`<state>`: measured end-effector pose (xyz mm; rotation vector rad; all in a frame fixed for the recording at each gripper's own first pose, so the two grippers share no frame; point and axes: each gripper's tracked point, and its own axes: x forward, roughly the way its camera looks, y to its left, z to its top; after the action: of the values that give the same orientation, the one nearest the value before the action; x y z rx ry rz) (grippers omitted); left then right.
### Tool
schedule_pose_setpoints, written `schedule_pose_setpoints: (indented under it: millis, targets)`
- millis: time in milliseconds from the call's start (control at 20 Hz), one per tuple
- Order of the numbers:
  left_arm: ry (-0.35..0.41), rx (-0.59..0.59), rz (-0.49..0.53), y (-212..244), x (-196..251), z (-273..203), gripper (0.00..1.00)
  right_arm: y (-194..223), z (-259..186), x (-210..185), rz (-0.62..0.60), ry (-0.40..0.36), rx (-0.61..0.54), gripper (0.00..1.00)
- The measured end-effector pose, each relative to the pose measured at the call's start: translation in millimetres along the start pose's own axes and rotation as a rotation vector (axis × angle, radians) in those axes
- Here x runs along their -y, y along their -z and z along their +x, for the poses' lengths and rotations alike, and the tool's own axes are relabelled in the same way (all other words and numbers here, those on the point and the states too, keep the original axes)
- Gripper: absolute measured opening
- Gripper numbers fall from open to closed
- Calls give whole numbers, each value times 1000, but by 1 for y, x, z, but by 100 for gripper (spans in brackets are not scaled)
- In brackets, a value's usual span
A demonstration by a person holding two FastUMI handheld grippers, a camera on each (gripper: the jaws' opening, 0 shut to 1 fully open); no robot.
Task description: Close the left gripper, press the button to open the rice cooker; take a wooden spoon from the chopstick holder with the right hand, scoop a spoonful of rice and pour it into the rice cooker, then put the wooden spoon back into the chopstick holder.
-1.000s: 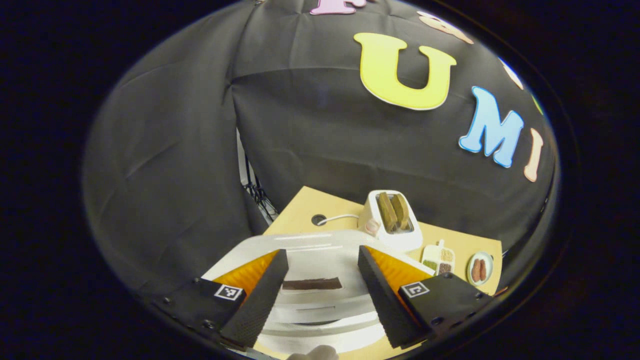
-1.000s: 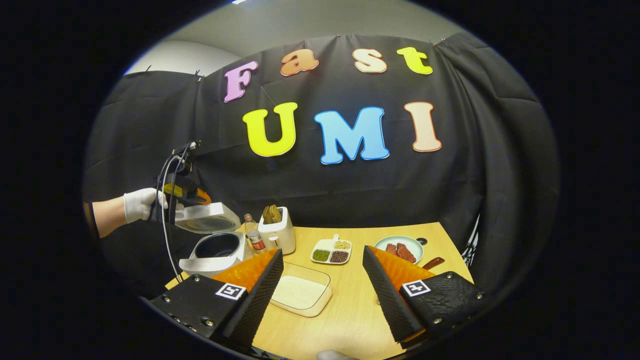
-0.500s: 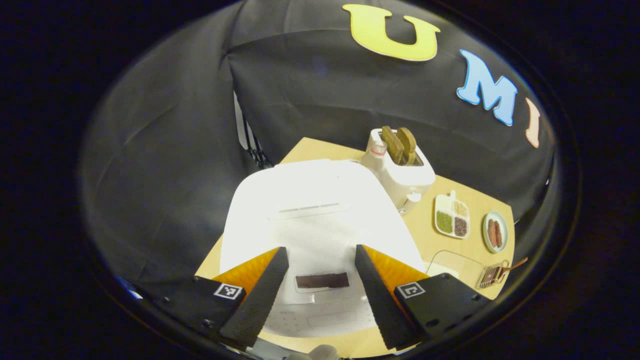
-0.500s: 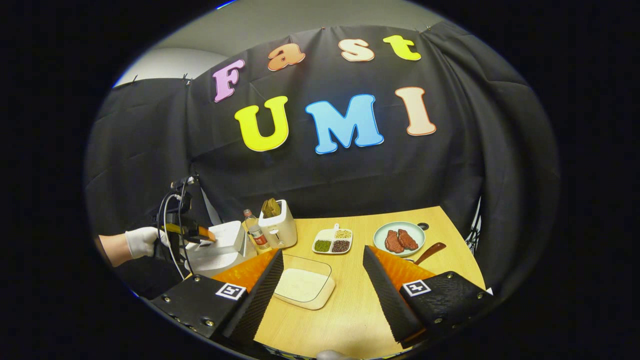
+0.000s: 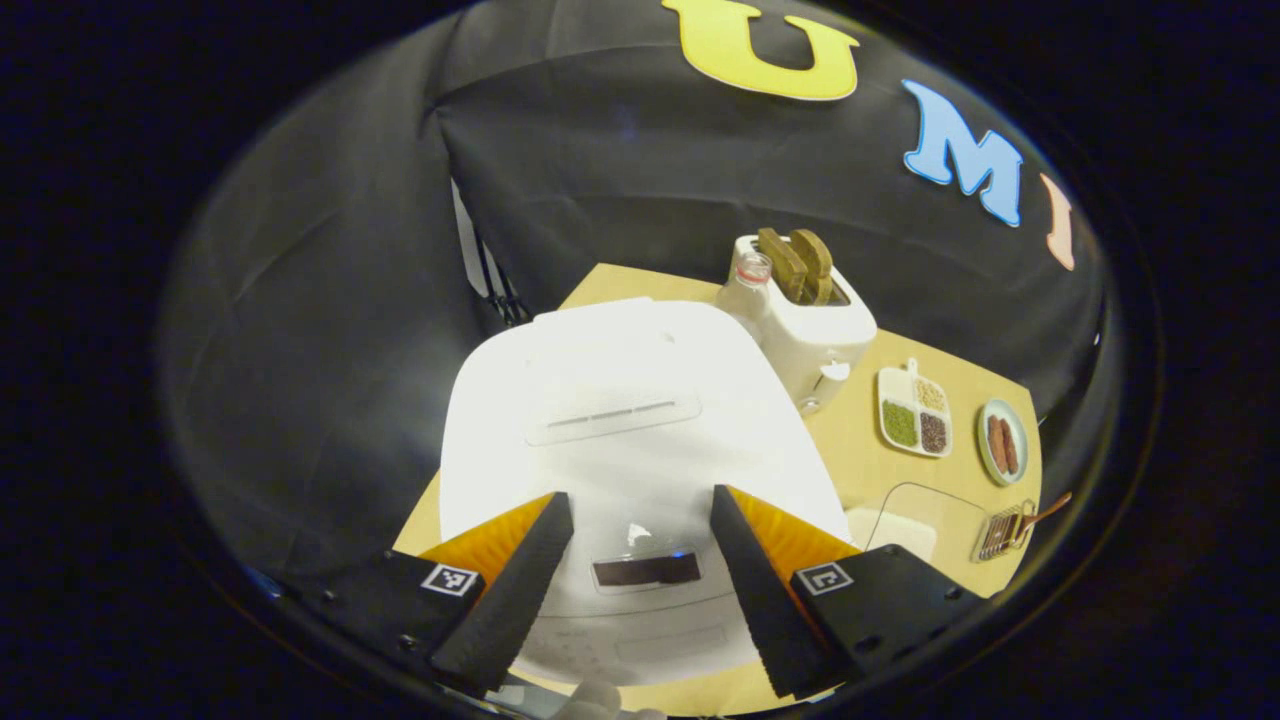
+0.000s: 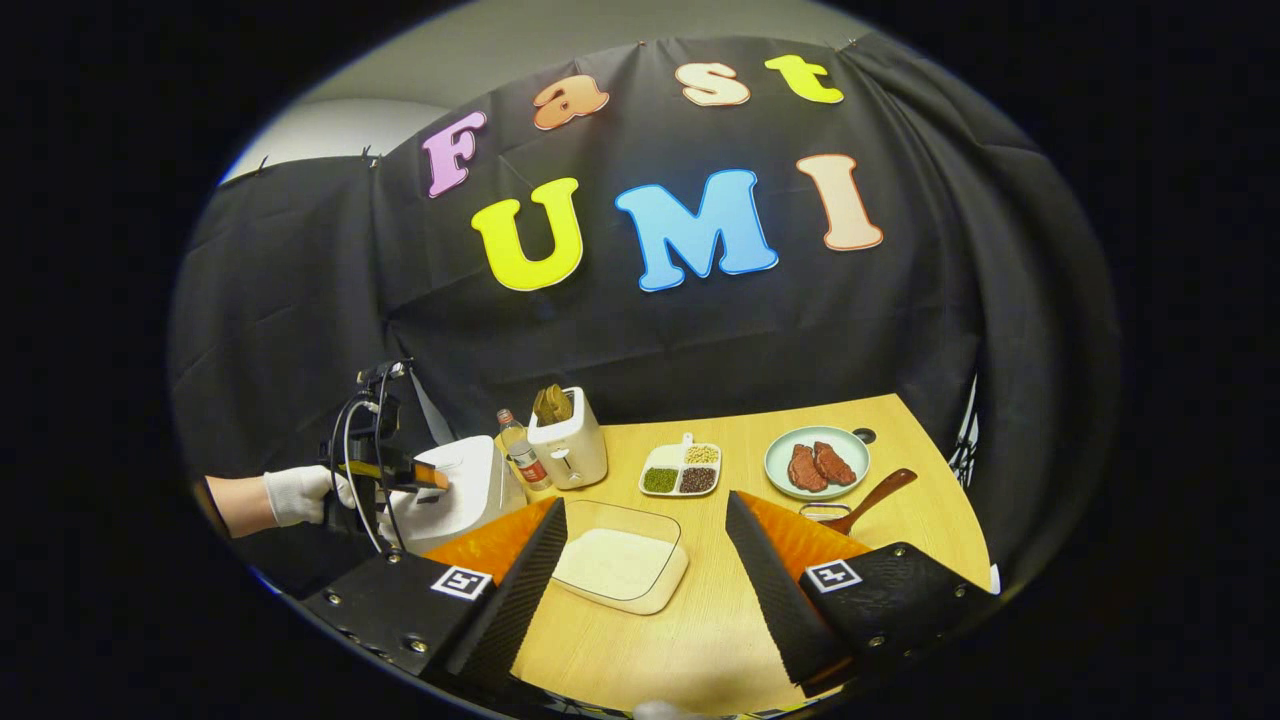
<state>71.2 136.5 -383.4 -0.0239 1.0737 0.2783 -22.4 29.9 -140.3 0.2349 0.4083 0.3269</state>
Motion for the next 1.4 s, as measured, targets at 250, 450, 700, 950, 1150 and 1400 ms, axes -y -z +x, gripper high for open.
schedule_pose_setpoints:
  millis: [250,450,700,950,1150,1400]
  targets:
    - [-1,16,28,-1,2,2,96,-3,4,-5,6,-17,-4,98]
    - [6,26,17,-4,2,0,98,-2,5,-1,-21,1,-13,98]
    - [9,234,135,-53,15,-54,99,-22,1,6,-50,32,32,98]
    - [104,550,154,-110,65,-186,99,-62,-11,6,-82,56,136,98]
    - [209,693,118,-110,98,-274,100,-95,-25,10,-136,104,242,98]
    - [288,877,145,-88,134,-338,99,-122,-40,20,-140,176,334,98]
